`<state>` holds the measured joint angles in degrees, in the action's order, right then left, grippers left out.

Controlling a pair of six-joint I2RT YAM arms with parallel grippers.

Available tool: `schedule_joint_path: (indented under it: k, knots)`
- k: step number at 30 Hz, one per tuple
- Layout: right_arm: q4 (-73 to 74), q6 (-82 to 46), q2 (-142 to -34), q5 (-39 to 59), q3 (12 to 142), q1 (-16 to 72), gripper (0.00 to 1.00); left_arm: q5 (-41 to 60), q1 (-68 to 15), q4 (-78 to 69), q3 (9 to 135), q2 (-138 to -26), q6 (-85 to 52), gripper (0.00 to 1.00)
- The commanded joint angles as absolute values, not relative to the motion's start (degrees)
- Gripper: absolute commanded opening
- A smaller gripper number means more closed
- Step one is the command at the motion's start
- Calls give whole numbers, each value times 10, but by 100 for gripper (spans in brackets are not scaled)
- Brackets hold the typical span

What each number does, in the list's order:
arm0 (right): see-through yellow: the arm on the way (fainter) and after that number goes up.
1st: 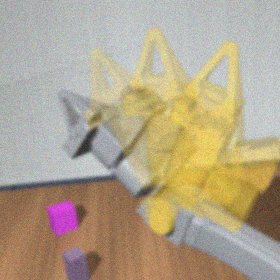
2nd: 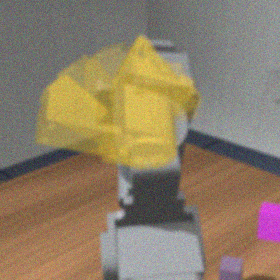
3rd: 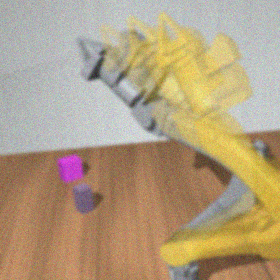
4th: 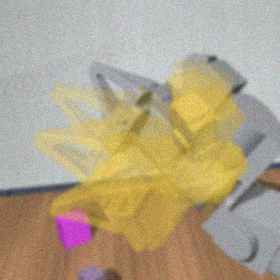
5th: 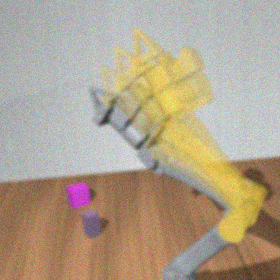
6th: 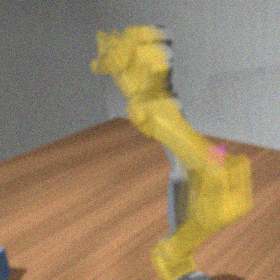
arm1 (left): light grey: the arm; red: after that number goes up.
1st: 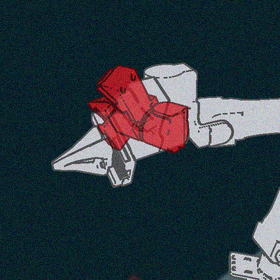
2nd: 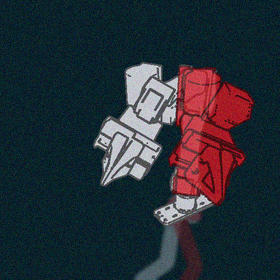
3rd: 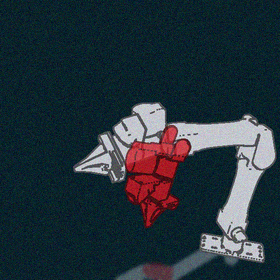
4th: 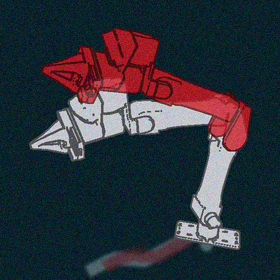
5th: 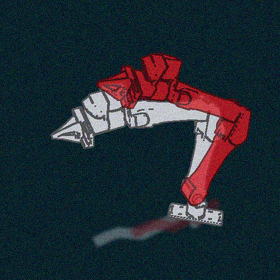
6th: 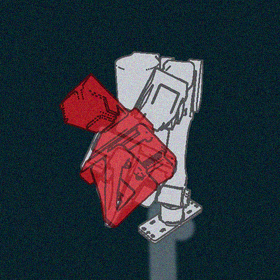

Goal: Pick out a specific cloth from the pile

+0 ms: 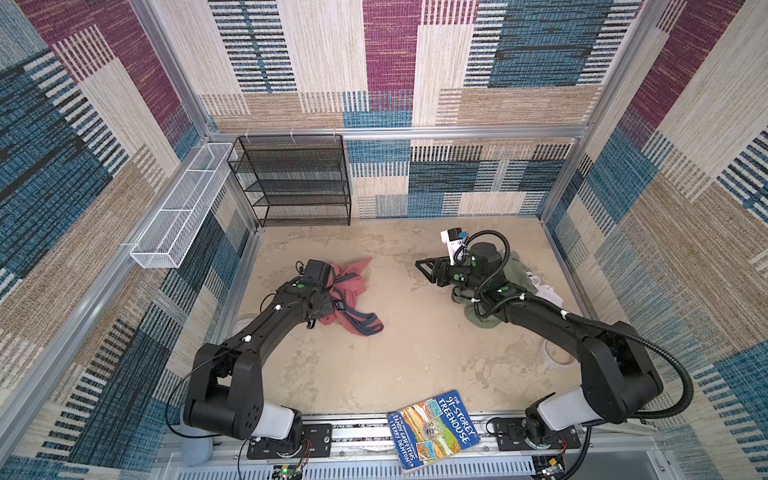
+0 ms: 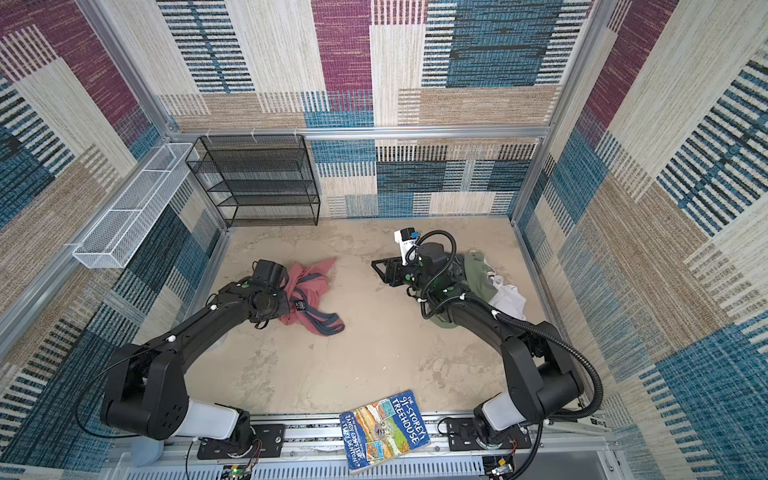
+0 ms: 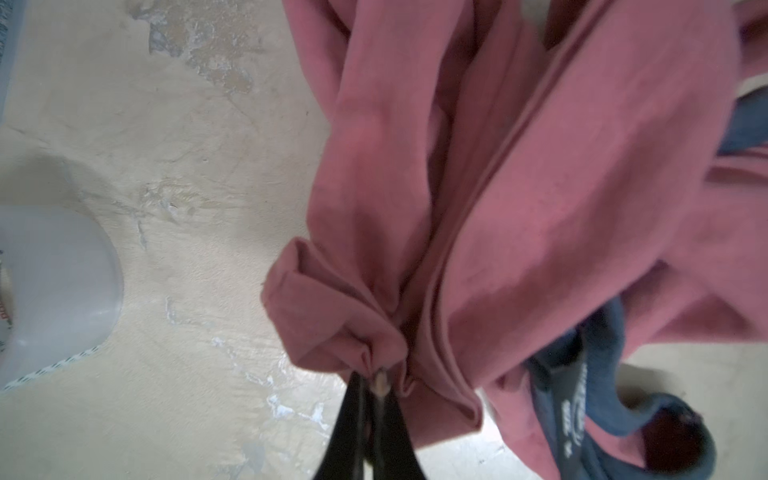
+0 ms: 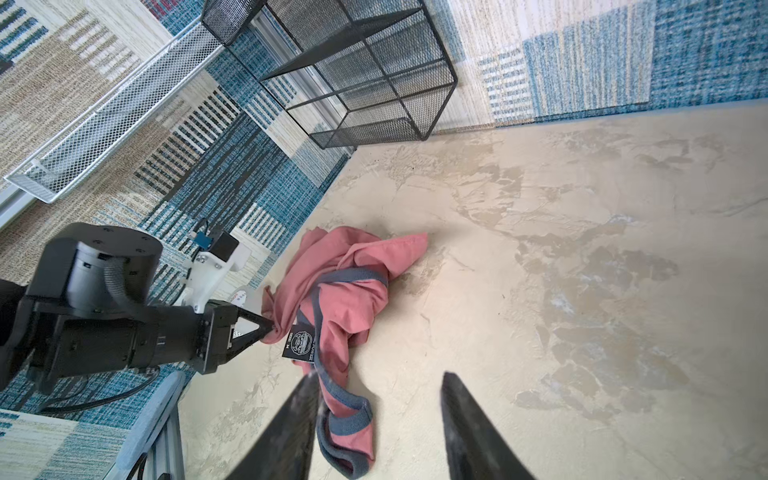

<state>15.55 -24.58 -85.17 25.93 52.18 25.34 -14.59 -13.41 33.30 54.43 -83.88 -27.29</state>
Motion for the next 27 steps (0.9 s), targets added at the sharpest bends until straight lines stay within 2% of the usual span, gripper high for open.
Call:
schedule_joint_path:
  k: [1,15,16,17,19,20,21,22,23,24,27]
  knots:
    - [167,-251,-843,263,520,255,51,-134,-125,310,542,-856,-285,0]
    - [147,-243,-828,230,519,255,51,-83,-40,256,569,-924,-269,0]
    - [148,-242,-825,225,517,255,51,-78,-38,257,572,-925,-266,2]
    - [148,-239,-823,216,513,255,51,-74,-38,259,576,-921,-264,11]
    - [138,-227,-821,201,513,254,53,-61,-38,260,578,-905,-261,38]
    - [129,-216,-822,188,516,254,56,-56,-38,256,575,-893,-261,49]
    - [122,-207,-820,175,518,252,65,-53,-38,255,572,-880,-259,58]
    - [115,-201,-819,166,520,250,73,-52,-38,255,571,-868,-258,59]
    - [111,-192,-817,156,522,247,91,-52,-38,256,567,-853,-256,60]
    - [107,-184,-812,145,522,243,100,-53,-38,256,563,-838,-253,60]
    - [94,-167,-799,113,524,225,100,-67,-39,255,550,-792,-250,62]
